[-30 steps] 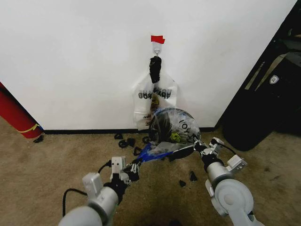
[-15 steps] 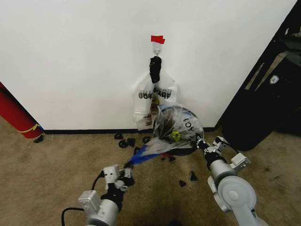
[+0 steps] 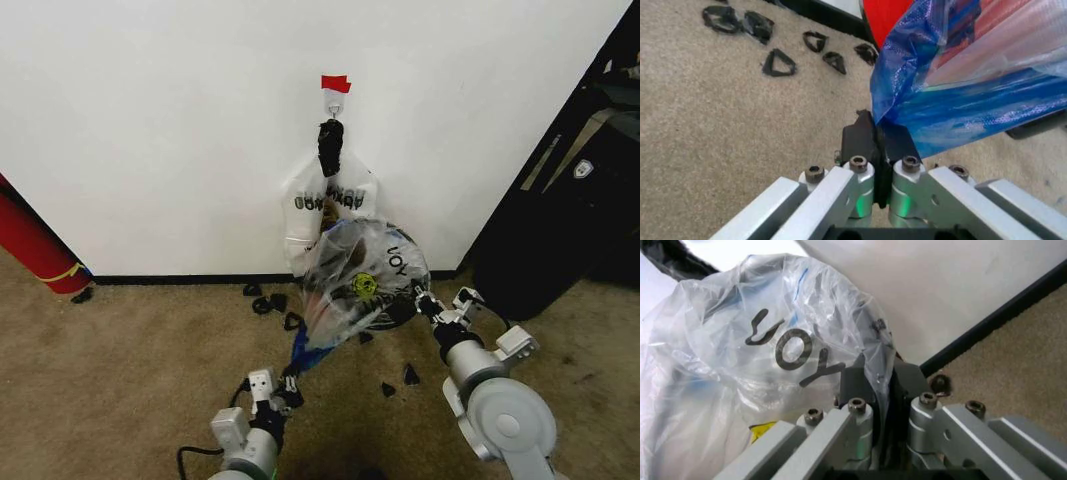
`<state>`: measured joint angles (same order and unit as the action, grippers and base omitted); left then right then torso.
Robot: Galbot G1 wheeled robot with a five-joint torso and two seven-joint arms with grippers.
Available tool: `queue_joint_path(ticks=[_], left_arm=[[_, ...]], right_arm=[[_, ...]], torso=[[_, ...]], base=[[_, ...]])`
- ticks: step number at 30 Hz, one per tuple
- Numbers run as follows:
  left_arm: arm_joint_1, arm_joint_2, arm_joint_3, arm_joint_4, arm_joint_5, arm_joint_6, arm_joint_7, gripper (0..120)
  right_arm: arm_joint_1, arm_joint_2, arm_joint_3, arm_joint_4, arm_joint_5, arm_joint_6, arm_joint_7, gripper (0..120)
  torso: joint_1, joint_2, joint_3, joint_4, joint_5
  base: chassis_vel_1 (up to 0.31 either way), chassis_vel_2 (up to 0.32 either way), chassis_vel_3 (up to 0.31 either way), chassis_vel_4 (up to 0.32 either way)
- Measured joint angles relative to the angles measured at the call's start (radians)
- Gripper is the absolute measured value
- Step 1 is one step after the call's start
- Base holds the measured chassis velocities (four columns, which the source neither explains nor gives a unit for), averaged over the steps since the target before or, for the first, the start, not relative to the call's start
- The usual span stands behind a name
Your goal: Pick up the garbage bag from the wall and place it over the trash bin.
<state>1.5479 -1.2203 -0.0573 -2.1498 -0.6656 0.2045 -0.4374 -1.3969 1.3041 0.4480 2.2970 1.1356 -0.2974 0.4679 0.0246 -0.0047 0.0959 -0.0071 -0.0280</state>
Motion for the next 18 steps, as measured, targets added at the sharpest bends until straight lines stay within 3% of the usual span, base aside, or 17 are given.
queue_joint_path(ticks=[13,18], left_arm=[[0.005,-0.001,0.096,-0.014,0.134,-0.03,0.064,1],[0.035,0.058,0.053,-0.091,0.176,-0.017,0.075,19]], right_arm=[[-0.014,0.016,-0.031,-0.02,-0.029,0.001,-0.002,1],[-0.005,-0.001,-0.009,-0.049,-0.035,0.007,-0.007,1]], torso=[[0.0,0.0,0.0,0.0003,-0.0001],[0.0,0.0,0.0,0.0001,-0.0001]], base=[[0.0,0.0,0.0,0.0],[0.0,0.0,0.0,0.0]])
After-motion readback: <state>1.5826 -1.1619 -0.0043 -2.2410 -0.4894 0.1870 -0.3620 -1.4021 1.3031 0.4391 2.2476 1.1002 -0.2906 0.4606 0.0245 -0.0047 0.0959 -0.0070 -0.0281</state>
